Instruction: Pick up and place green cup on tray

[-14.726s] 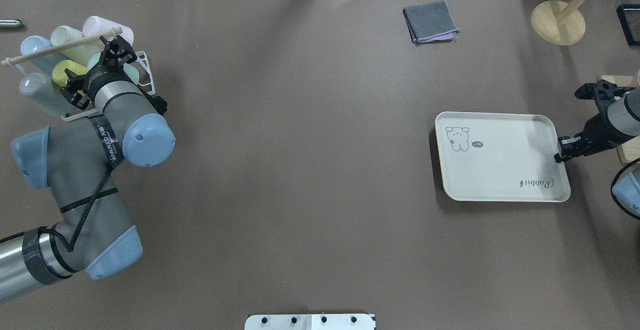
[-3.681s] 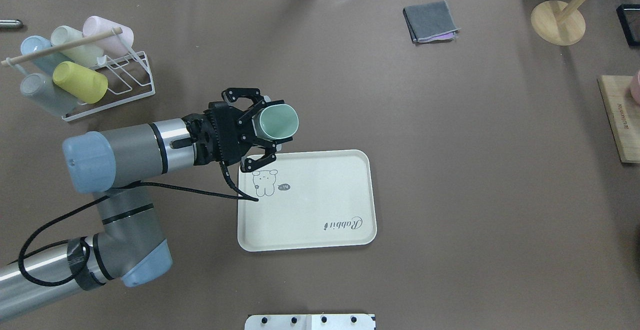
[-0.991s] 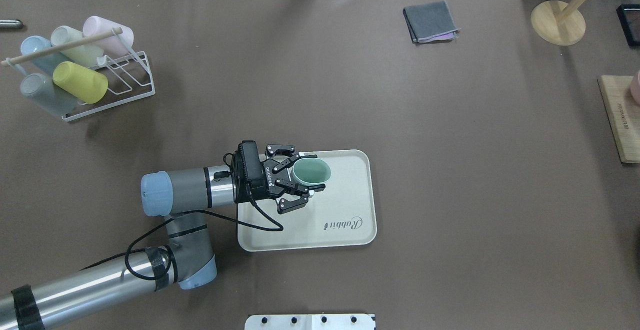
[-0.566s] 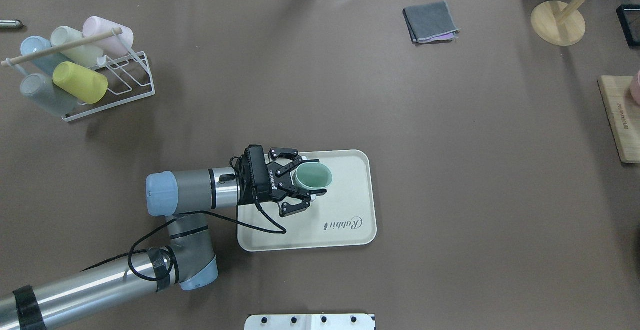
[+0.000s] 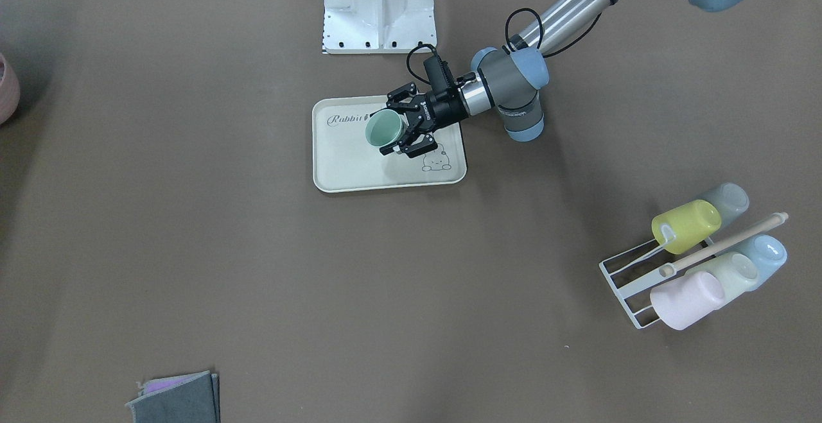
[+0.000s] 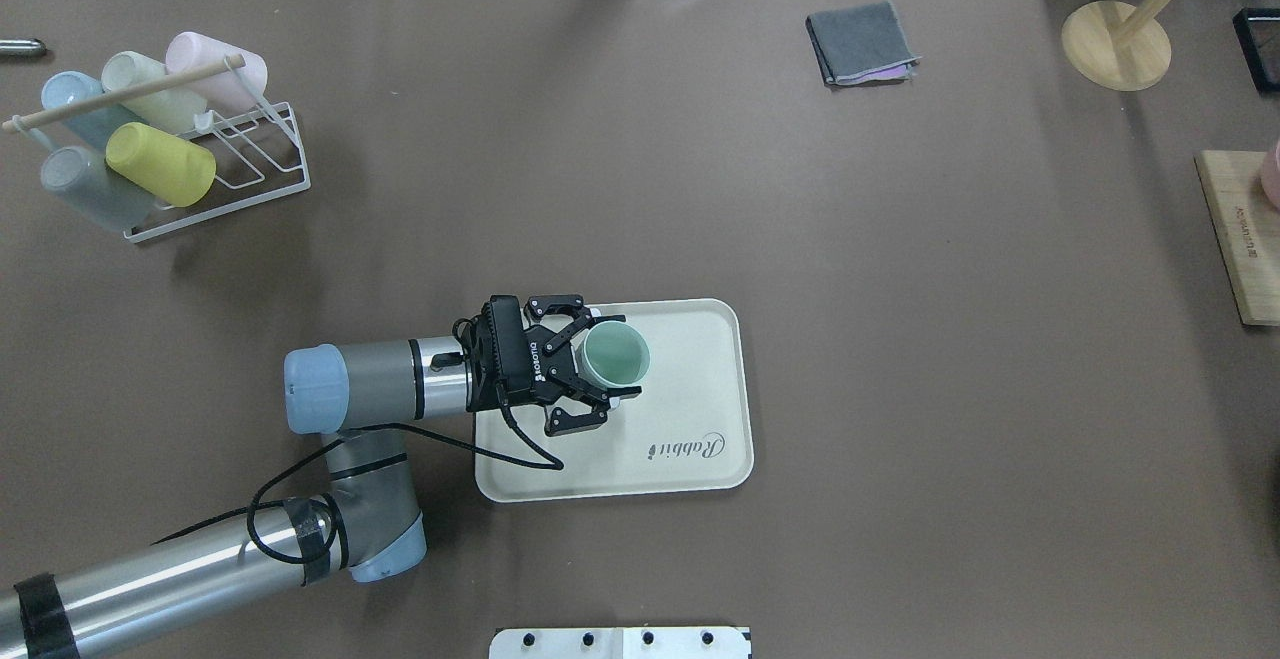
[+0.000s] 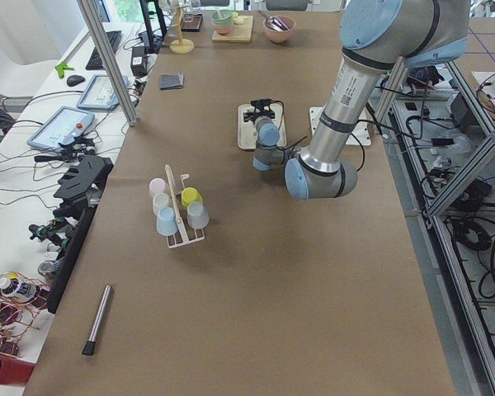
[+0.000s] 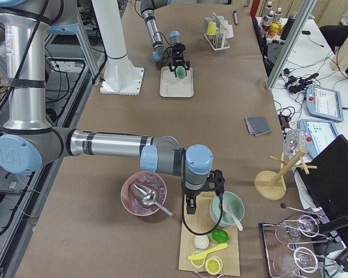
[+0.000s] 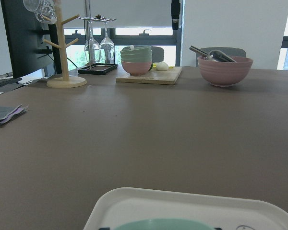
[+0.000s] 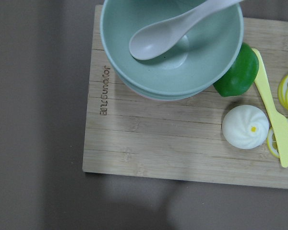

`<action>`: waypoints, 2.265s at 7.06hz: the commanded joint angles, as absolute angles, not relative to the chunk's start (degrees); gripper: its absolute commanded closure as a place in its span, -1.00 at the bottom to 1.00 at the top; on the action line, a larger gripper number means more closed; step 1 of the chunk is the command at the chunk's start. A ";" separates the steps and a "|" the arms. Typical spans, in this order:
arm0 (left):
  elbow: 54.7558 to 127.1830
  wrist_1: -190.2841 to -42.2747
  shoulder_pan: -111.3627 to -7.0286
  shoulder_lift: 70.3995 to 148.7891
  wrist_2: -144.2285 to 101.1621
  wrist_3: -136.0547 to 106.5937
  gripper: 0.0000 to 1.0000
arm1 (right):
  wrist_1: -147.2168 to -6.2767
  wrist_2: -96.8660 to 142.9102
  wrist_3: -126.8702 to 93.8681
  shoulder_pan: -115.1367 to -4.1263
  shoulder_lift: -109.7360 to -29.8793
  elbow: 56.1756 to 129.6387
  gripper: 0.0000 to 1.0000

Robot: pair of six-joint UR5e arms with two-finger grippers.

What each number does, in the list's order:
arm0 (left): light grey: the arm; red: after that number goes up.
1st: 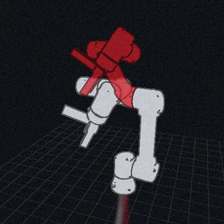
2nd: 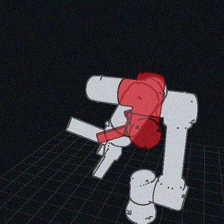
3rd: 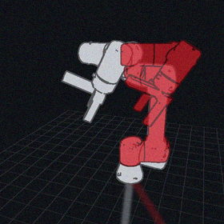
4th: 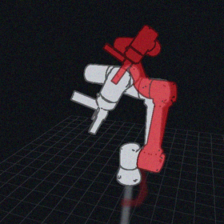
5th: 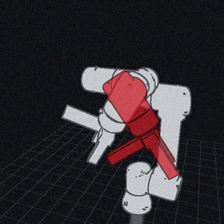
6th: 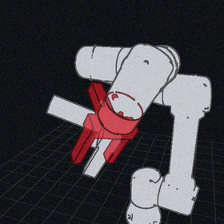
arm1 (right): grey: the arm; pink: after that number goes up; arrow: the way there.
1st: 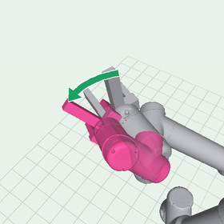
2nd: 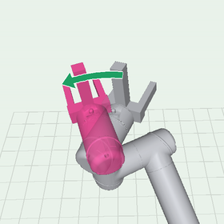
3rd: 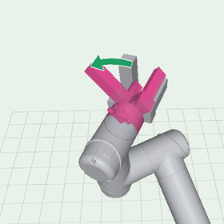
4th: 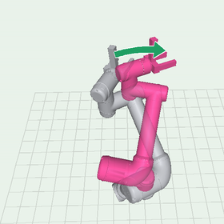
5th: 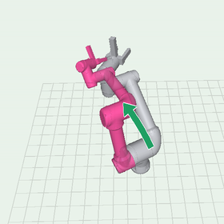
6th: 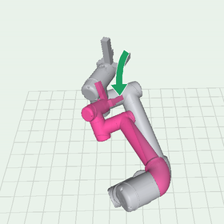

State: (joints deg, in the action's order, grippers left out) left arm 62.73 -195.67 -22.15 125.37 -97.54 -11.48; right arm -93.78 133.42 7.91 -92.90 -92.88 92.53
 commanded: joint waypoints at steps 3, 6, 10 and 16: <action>63.46 -196.17 -22.32 123.84 -97.56 -11.25 -0.97 | -93.78 133.42 7.91 -92.90 -92.73 92.55 -1.00; 67.74 -195.91 -22.50 121.22 -97.38 -11.25 -0.97 | -93.78 133.42 7.91 -92.90 -92.64 92.55 -1.00; 76.50 -185.70 -23.72 120.76 -97.64 -11.34 -0.97 | -93.78 133.51 7.91 -92.90 -92.64 92.55 -1.00; 91.31 -138.41 -33.90 120.85 -97.13 -1.39 -0.97 | -93.78 133.51 7.91 -92.90 -92.55 92.55 -1.00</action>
